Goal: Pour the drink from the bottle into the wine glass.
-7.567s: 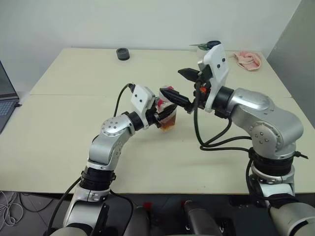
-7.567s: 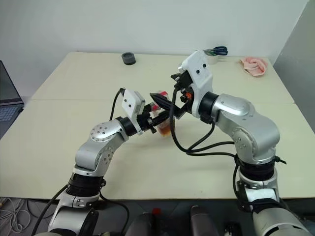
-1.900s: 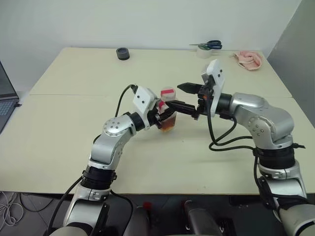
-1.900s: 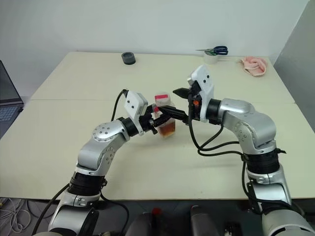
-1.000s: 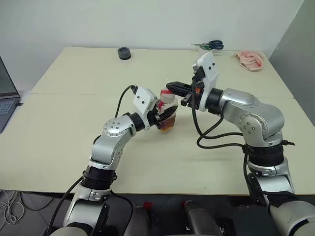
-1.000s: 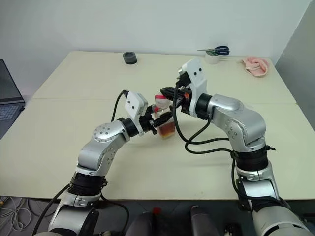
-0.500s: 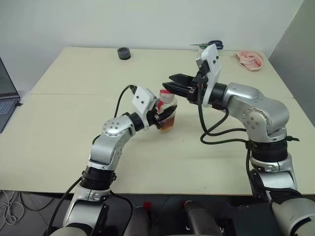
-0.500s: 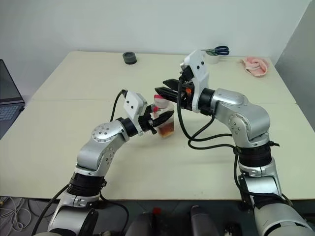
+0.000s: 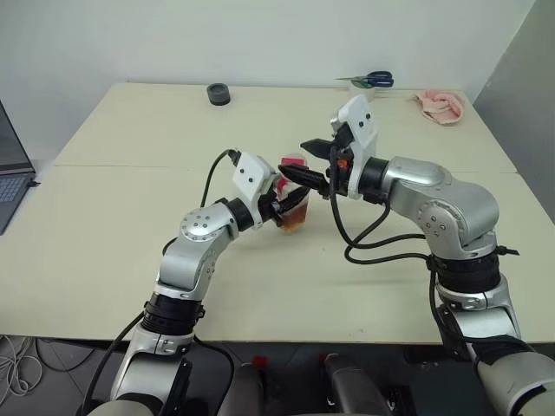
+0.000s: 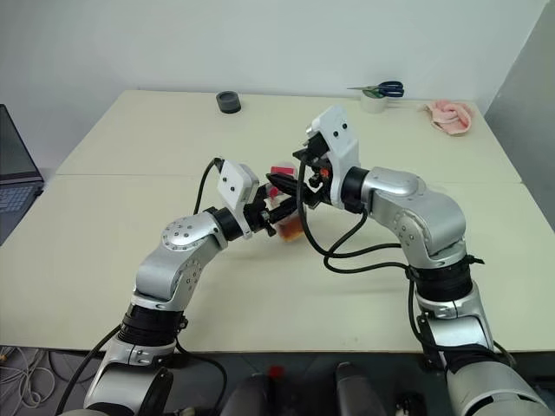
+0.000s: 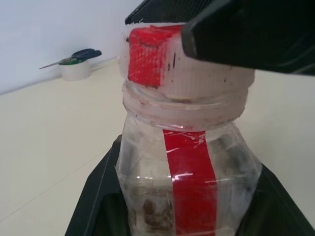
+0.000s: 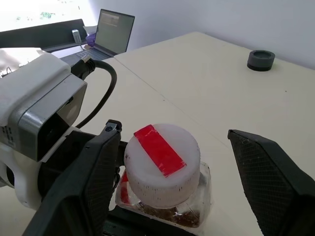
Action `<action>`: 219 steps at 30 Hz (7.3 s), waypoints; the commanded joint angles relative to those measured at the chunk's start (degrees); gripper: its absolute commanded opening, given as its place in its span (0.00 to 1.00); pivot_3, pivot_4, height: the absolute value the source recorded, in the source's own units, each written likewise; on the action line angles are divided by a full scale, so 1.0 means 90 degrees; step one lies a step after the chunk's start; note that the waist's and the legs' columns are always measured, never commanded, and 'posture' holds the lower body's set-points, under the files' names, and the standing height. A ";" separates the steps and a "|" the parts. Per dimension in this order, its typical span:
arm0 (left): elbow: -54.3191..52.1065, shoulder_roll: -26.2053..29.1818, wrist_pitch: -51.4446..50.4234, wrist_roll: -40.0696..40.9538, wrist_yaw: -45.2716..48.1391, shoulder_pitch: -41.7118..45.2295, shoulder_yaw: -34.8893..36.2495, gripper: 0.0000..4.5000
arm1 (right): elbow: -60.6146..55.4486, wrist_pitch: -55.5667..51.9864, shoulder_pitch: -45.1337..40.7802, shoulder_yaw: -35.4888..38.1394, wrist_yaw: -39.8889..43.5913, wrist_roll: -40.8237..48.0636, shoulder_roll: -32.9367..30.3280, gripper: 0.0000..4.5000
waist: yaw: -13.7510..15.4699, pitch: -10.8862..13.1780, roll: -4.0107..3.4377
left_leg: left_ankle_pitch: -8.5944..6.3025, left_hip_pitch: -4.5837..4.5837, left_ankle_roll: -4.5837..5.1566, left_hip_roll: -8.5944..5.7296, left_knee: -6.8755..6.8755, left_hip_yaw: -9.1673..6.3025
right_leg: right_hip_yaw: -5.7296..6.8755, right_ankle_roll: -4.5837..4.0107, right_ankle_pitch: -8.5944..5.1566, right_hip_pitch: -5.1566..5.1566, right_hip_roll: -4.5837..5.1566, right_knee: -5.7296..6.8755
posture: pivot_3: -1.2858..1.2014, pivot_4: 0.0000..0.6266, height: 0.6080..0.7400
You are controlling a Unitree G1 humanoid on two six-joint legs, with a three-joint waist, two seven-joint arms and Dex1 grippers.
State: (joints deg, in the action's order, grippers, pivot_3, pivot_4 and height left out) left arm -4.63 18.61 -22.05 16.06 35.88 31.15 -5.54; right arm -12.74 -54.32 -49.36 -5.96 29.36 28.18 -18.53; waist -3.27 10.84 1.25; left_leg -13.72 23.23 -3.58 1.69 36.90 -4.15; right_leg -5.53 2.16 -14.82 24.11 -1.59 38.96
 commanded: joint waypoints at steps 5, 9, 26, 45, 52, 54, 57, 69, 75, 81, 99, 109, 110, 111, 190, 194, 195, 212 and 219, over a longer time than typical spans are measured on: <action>-0.0363 0.0021 0.0152 0.0027 -0.0010 0.0054 0.0106 0.41 | -0.0067 0.0154 -0.0069 0.0074 -0.0075 -0.0063 0.0104 0.47 | -0.0001 0.0000 0.0000 | 0.0000 0.0000 0.0000 0.0000 0.0000 0.0000 | 0.0000 0.0000 0.0000 0.0000 0.0000 0.0000 | 0.52 0.24 1.00; -0.0350 0.0023 0.0156 0.0016 -0.0022 0.0064 0.0113 0.41 | -0.0008 0.0187 -0.0065 0.0040 -0.0001 -0.0074 0.0080 0.39 | -0.0001 0.0000 0.0000 | 0.0000 0.0000 0.0000 0.0000 0.0000 0.0000 | 0.0000 0.0000 0.0000 0.0000 0.0000 0.0000 | 0.52 0.24 1.00; -0.0304 -0.0020 0.0179 0.0020 0.0064 0.0196 0.0091 0.40 | 0.4057 0.4069 -0.1664 -0.0910 0.6049 -0.0725 -0.0606 0.39 | -0.0107 0.0001 -0.0001 | 0.0000 -0.0023 0.0002 0.0011 -0.0008 0.0004 | -0.0003 -0.0001 0.0000 -0.0006 -0.0015 0.0006 | 0.52 0.24 1.00; -0.0251 -0.0062 0.0191 0.0040 0.0132 0.0151 -0.0020 0.40 | 0.4412 0.3591 -0.2383 -0.0167 0.6579 -0.0471 -0.0860 0.39 | -0.0091 0.0004 -0.0004 | 0.0000 -0.0016 0.0001 -0.0004 -0.0002 0.0004 | 0.0000 -0.0032 0.0019 -0.0007 0.0009 0.0005 | 0.52 0.24 1.00; -0.0174 -0.0122 0.0224 0.0036 0.0186 0.0180 -0.0085 0.40 | 0.4073 0.3153 -0.2266 -0.0100 0.6631 -0.0266 -0.1025 0.38 | -0.0093 0.0004 -0.0005 | 0.0000 -0.0016 0.0001 -0.0003 -0.0002 0.0003 | 0.0001 -0.0032 0.0019 -0.0007 0.0007 0.0007 | 0.52 0.24 1.00; -0.0155 -0.0132 0.0227 0.0039 0.0199 0.0192 -0.0096 0.40 | 0.3972 0.3114 -0.2211 -0.0117 0.6649 -0.0240 -0.1064 0.38 | -0.0093 0.0004 -0.0005 | 0.0000 -0.0015 0.0001 -0.0004 -0.0002 0.0002 | 0.0001 -0.0032 0.0019 -0.0007 0.0007 0.0007 | 0.52 0.24 1.00; -0.0148 -0.0142 0.0230 0.0041 0.0209 0.0197 -0.0103 0.40 | 0.3919 0.3121 -0.2174 -0.0125 0.6607 -0.0259 -0.1104 0.38 | -0.0091 0.0004 -0.0005 | 0.0000 -0.0015 0.0001 -0.0004 -0.0002 0.0003 | 0.0001 -0.0032 0.0019 -0.0007 0.0008 0.0006 | 0.52 0.24 1.00; -0.0141 -0.0210 0.0239 0.0104 0.0244 0.0208 -0.0095 0.40 | 0.2369 0.2137 -0.0081 0.1864 0.1949 -0.0735 -0.1539 0.38 | 0.0057 0.0004 -0.0005 | 0.0001 -0.0004 0.0000 -0.0008 0.0000 0.0003 | 0.0000 -0.0032 0.0019 -0.0005 0.0012 0.0003 | 0.52 0.24 1.00; 0.0173 -0.0317 0.0368 0.0099 0.0469 0.0399 -0.0166 0.40 | -0.0098 0.0981 0.2268 0.2928 -0.0228 -0.0833 -0.1010 0.38 | 0.0112 0.0003 -0.0005 | 0.0001 0.0008 0.0000 -0.0008 0.0000 -0.0001 | 0.0003 -0.0029 0.0017 0.0001 0.0013 0.0002 | 0.52 0.24 1.00; 0.0476 -0.0377 0.0488 0.0079 0.0649 0.0600 -0.0163 0.40 | -0.0764 0.0944 0.4059 0.2652 -0.1270 -0.1442 -0.0586 0.38 | 0.0057 0.0002 -0.0007 | 0.0002 -0.0008 0.0000 -0.0009 0.0007 0.0016 | -0.0016 0.0004 -0.0002 -0.0005 0.0008 0.0005 | 0.52 0.24 1.00; 0.0855 -0.0137 0.0375 0.0030 -0.0145 0.0734 0.0754 0.40 | -0.1261 0.0254 0.3041 0.1924 0.0404 -0.0172 -0.2176 1.00 | -0.0084 0.0008 -0.0014 | 0.0002 -0.0036 0.0003 -0.0002 0.0001 0.0020 | -0.0024 0.0009 -0.0005 -0.0032 -0.0003 -0.0003 | 0.52 0.24 1.00; 0.2327 0.0501 0.1066 -0.0339 -0.1409 0.0964 0.1857 0.40 | -0.1620 -0.0014 0.1123 -0.0655 0.0684 0.0099 -0.1184 1.00 | -0.0039 0.0000 -0.0002 | 0.0002 -0.0008 0.0005 0.0000 0.0005 -0.0017 | 0.0008 -0.0003 -0.0009 -0.0014 -0.0007 -0.0002 | 0.52 0.24 1.00; 0.2419 0.0531 0.1143 -0.0365 -0.1488 0.0970 0.1919 0.40 | -0.1547 0.0054 0.1089 -0.0805 0.0670 0.0009 -0.1088 1.00 | 0.0014 0.0000 -0.0002 | 0.0003 0.0013 0.0003 -0.0010 0.0010 -0.0013 | 0.0008 -0.0010 -0.0002 0.0002 0.0009 0.0000 | 0.52 0.24 1.00; 0.2500 0.0558 0.1241 -0.0413 -0.1596 0.0945 0.1986 0.40 | -0.1453 0.0106 0.1034 -0.0950 0.0640 -0.0090 -0.0975 1.00 | 0.0062 0.0000 -0.0001 | 0.0003 0.0024 0.0003 -0.0018 0.0015 -0.0013 | 0.0014 -0.0017 0.0006 0.0005 0.0024 -0.0004 | 0.52 0.24 1.00; -0.1165 0.1320 0.0516 -0.0020 0.0582 -0.1225 0.0371 1.00 | 0.5783 0.4883 -0.0205 0.5392 -0.3681 0.2502 0.2524 0.72 | -0.0187 0.0000 -0.0009 | 0.0008 -0.0037 0.0012 -0.0001 -0.0017 0.0004 | -0.0004 0.0004 -0.0009 -0.0034 0.0000 0.0000 | 0.52 0.24 1.00; -0.1185 0.1424 0.0524 -0.0026 0.0596 -0.1300 0.0476 1.00 | 0.6217 0.5074 -0.0260 0.5485 -0.3742 0.2648 0.2509 0.38 | -0.0187 0.0000 -0.0008 | 0.0008 -0.0037 0.0012 -0.0001 -0.0018 0.0005 | -0.0005 0.0004 -0.0009 -0.0034 0.0000 -0.0001 | 0.52 0.24 1.00; -0.1198 0.1426 0.0516 -0.0032 0.0591 -0.1306 0.0483 1.00 | 0.6275 0.5101 -0.0259 0.5493 -0.3735 0.2661 0.2516 0.30 | -0.0187 -0.0001 -0.0008 | 0.0008 -0.0040 0.0012 -0.0001 -0.0018 0.0004 | -0.0005 0.0004 -0.0009 -0.0037 0.0000 -0.0001 | 0.52 0.24 1.00; -0.1640 0.1479 0.0372 0.0176 0.0457 -0.1975 0.0932 1.00 | 0.2484 0.5270 0.0863 -0.0244 -0.1087 -0.1460 0.1386 0.05 | -0.0194 0.0001 -0.0018 | 0.0009 -0.0038 0.0011 0.0004 -0.0071 0.0015 | -0.0014 -0.0007 -0.0017 0.0001 0.0000 0.0000 | 0.52 0.24 1.00; -0.2085 0.1445 -0.0014 0.0716 0.0360 -0.2412 0.1411 1.00 | 0.4014 0.6772 0.1125 -0.0727 -0.0568 -0.2329 0.1540 0.05 | -0.0131 0.0002 -0.0009 | 0.0010 -0.0028 0.0008 -0.0010 -0.0070 0.0017 | -0.0007 -0.0027 -0.0012 0.0002 0.0024 0.0000 | 0.52 0.24 1.00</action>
State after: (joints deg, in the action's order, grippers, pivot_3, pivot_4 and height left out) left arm -19.49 31.30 -21.42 20.23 39.46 9.35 5.13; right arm 23.83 2.21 -37.31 -13.57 23.73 7.75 -5.21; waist -4.45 10.86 1.16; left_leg -13.63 22.98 -3.51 1.59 36.32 -4.00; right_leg -5.60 1.88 -14.91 24.12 -1.35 38.95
